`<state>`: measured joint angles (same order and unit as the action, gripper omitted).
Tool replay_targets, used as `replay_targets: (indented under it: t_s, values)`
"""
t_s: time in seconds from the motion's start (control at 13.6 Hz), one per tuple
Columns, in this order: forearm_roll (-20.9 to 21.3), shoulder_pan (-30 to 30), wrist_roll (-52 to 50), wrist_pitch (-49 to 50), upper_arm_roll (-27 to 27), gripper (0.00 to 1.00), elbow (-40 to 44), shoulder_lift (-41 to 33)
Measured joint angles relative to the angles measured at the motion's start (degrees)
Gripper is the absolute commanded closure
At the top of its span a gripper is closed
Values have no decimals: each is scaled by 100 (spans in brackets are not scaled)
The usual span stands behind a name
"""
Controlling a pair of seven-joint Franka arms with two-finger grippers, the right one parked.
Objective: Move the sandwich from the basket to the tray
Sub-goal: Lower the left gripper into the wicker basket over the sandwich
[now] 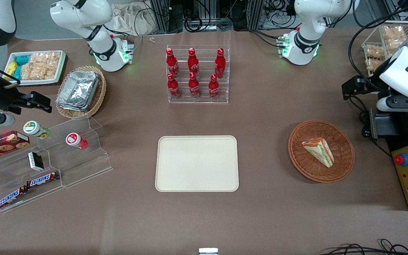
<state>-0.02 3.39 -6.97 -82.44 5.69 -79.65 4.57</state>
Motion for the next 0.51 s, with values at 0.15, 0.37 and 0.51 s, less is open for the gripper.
replay_targets:
  t_s: [0.15,0.37,0.51]
  values:
    - [0,-2,-7,9,-1,0,0,19]
    - [0,-22,-43,23,-17,0,-68,133]
    - [4,-43,-187,-114,-31,0,-385,310]
